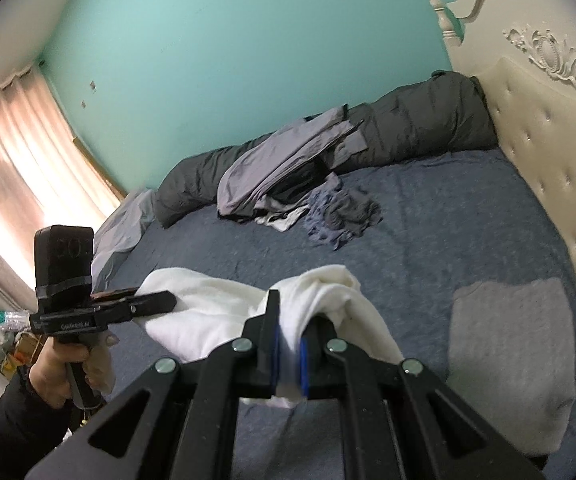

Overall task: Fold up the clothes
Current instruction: 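Lift the strip end with both tools and fold it toward the other end, then lay the folded end onto the shirt and open both tools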

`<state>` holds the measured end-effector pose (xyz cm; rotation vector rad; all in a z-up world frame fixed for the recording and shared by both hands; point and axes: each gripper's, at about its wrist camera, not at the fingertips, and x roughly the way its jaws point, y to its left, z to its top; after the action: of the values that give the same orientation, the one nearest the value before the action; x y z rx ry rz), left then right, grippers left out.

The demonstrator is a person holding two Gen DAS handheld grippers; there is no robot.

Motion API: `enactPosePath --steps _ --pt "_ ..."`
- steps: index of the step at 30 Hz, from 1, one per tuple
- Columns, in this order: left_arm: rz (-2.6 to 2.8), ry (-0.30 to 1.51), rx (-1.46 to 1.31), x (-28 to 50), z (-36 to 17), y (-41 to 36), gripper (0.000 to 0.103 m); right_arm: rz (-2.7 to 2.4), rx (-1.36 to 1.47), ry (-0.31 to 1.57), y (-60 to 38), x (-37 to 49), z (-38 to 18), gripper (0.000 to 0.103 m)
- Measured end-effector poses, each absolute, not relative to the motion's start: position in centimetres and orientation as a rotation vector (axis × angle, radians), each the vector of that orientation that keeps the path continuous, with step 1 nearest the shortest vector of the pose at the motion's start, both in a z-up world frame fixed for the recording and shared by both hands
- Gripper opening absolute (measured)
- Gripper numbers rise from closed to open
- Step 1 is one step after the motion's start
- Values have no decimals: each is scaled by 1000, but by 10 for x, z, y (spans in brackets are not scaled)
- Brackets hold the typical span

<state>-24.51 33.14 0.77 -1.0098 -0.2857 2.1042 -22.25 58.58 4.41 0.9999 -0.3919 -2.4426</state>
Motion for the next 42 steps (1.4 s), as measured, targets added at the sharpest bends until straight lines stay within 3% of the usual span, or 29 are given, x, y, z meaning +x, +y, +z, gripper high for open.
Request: enactPosePath --steps 13,20,30,42 --pt "2115 -252 -979 -355 26 455 30 -2557 974 -382 692 -344 67 7" --pt "2094 -217 -958 -377 13 541 30 -2651 954 -328 758 -373 63 7" --pt "1934 -246 -1123 -334 -75 599 30 -2624 1190 -470 831 -314 -36 7" --pt "1878 -212 -1174 -261 -99 605 30 -2568 1194 -609 854 -224 -62 7"
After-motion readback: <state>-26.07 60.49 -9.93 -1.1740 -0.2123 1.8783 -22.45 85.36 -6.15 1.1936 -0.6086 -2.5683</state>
